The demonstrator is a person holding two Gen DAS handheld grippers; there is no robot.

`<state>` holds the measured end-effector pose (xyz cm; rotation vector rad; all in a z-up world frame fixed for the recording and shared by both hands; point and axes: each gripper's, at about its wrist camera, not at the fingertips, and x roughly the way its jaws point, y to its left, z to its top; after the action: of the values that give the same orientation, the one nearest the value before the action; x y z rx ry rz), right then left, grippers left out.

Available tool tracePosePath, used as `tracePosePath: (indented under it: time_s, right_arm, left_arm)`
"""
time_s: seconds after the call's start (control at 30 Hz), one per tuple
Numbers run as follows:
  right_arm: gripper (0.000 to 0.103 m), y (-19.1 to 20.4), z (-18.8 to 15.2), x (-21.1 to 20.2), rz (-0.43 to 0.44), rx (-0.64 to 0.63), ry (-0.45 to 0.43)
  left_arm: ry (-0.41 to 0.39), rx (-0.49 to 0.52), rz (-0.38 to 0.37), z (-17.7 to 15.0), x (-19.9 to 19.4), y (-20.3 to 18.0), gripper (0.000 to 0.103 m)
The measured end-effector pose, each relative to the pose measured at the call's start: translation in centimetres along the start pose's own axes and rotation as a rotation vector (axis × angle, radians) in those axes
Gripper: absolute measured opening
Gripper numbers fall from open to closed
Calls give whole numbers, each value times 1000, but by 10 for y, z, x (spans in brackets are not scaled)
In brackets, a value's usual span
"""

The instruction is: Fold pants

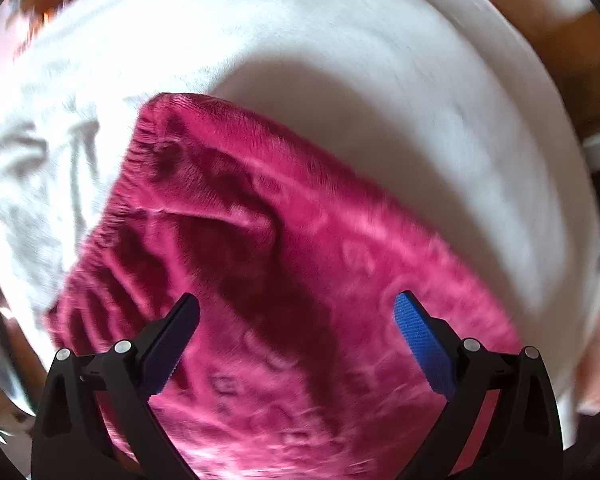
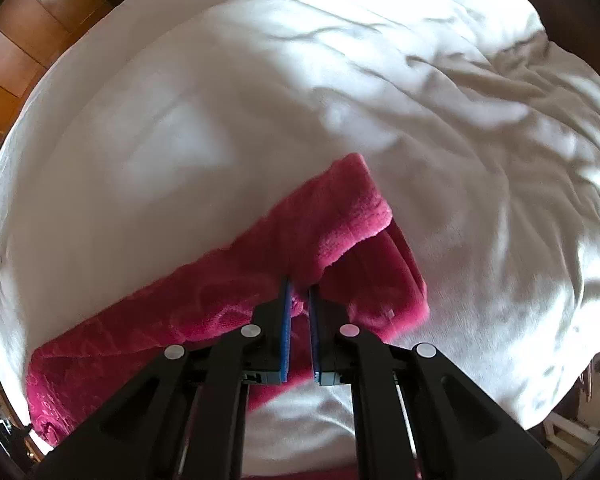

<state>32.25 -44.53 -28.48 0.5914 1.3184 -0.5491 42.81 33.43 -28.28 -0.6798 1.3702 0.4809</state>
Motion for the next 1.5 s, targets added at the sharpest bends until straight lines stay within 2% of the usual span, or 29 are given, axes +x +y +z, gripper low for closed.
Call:
tracePosePath:
  time_s: [0.07, 0.1, 0.17, 0.27, 0.33, 0.53, 0.63, 0.67, 0.7, 0.73, 0.77, 0.9, 1.0, 1.1, 1.23, 1.3, 1.4, 1.43, 1.47, 1.5]
  right_arm:
    - [8, -2, -13, -5, -30, 1, -13]
    - [8, 9, -17, 6, -43, 4, -17]
    - [7, 1, -30, 2, -65, 18, -20]
    - [6, -4, -31, 7, -79, 41, -13]
    - [6, -9, -27, 12, -79, 41, -11]
    - [7, -12, -30, -5, -42, 64, -25]
    - [10, -10, -19, -4, -24, 64, -24]
    - [20, -9, -16, -3, -8, 76, -34]
    - [33, -9, -12, -2, -4, 79, -36]
    - [38, -6, -12, -6, -2, 84, -42]
    - [42, -6, -10, -8, 3, 91, -49]
    - [44, -10, -4, -12, 48, 161, -56]
    - [44, -19, -2, -16, 96, 244, -54]
    - [45, -23, 1, -15, 147, 312, -36]
    - [45, -7, 10, -10, 170, 287, -29]
    - [45, 7, 21, 2, 163, 264, -17]
    - [44, 20, 39, 25, 92, 247, -10]
    - [41, 23, 46, 35, 67, 241, -2]
    - [18, 25, 49, 41, 43, 235, 8]
    - [8, 26, 52, 47, 21, 229, 21]
  left_arm:
    - [13, -31, -14, 12, 4, 1, 97]
    - [18, -45, -14, 19, 7, -1, 97]
    - [30, -68, -19, 30, 14, -3, 97]
    - [63, -126, -25, 44, 26, -4, 97]
    - [80, -156, -36, 50, 32, -4, 97]
    - [115, -242, -43, 63, 50, -10, 97]
    - [145, -292, -30, 68, 64, -14, 85]
    - [154, -303, -34, 67, 69, -15, 82]
    - [163, -317, -38, 68, 74, -16, 75]
    - [168, -322, -35, 68, 77, -17, 69]
    - [171, -326, -28, 67, 78, -19, 58]
    - [158, -337, -35, 59, 79, -20, 26]
    - [139, -312, -65, 52, 73, -19, 16]
    - [131, -295, -97, 47, 65, -11, 14]
    - [131, -296, -117, 38, 57, -3, 14]
    - [129, -294, -117, 33, 52, -4, 14]
    - [128, -295, -113, 28, 54, 8, 14]
    - [128, -296, -112, 27, 53, 8, 14]
    - [127, -298, -112, 26, 52, 9, 14]
    - [126, -299, -115, 27, 47, 17, 14]
